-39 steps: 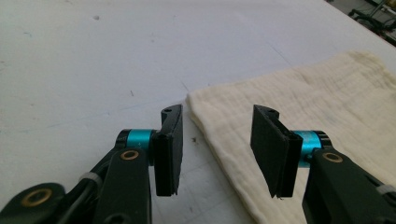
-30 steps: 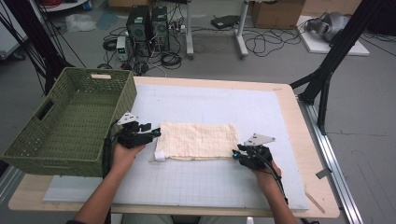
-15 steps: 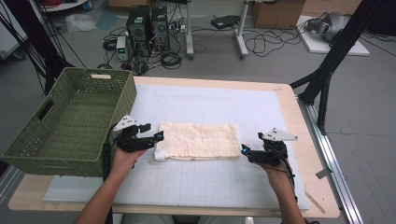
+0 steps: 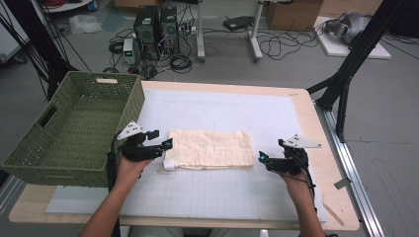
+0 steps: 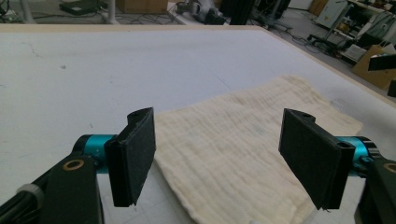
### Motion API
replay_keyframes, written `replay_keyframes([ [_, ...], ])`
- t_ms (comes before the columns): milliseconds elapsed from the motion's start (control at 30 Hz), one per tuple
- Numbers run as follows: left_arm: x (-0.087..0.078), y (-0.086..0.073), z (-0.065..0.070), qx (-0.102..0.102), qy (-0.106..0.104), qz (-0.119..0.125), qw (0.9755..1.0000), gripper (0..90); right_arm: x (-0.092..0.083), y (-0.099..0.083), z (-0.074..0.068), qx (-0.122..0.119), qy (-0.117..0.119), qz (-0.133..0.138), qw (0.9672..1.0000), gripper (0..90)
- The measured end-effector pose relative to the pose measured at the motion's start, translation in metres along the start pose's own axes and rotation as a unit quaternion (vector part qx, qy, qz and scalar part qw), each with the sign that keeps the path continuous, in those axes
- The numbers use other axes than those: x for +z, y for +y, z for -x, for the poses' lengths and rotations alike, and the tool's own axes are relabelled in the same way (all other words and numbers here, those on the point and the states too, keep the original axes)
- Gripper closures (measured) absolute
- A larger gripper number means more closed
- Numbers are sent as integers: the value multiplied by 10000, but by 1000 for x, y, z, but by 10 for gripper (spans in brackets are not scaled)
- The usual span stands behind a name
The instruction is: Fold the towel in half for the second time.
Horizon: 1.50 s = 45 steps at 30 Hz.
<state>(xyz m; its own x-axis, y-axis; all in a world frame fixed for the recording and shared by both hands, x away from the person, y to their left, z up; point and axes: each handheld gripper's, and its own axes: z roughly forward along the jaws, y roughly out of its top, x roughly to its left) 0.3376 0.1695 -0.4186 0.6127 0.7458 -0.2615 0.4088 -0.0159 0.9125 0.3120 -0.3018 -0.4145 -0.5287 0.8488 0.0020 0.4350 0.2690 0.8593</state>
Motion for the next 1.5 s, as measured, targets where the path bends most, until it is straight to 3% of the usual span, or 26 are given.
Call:
replay_keyframes([
  [300,0,-2,-4,-131,-49,-35,9999,287,4,0,-1,-39,7,-69,10000,115],
  [600,1,-3,-2,-55,-21,-139,9999,287,3,0,-1,-77,27,-70,9999,115],
  [800,1,-2,-5,-97,-23,-8,10000,287,6,0,-1,-110,96,-138,9998,115],
  [867,3,-2,-5,-74,-17,-1,10000,288,7,0,-2,-99,110,-137,9998,115],
  [967,10,2,-7,-252,33,-75,9996,318,7,0,-1,-79,126,-109,9998,115],
  [1033,14,3,-7,-147,65,-167,9997,322,6,0,0,-69,121,-99,9999,115],
  [1267,22,2,-8,-196,49,-290,9994,324,5,-1,1,-34,121,-65,9999,115],
  [1400,22,3,-11,-206,124,-234,9994,331,5,-1,0,-29,120,-92,9999,115],
  [1500,25,7,-15,-349,132,-172,9992,353,6,-1,-1,-39,134,-114,9998,115],
])
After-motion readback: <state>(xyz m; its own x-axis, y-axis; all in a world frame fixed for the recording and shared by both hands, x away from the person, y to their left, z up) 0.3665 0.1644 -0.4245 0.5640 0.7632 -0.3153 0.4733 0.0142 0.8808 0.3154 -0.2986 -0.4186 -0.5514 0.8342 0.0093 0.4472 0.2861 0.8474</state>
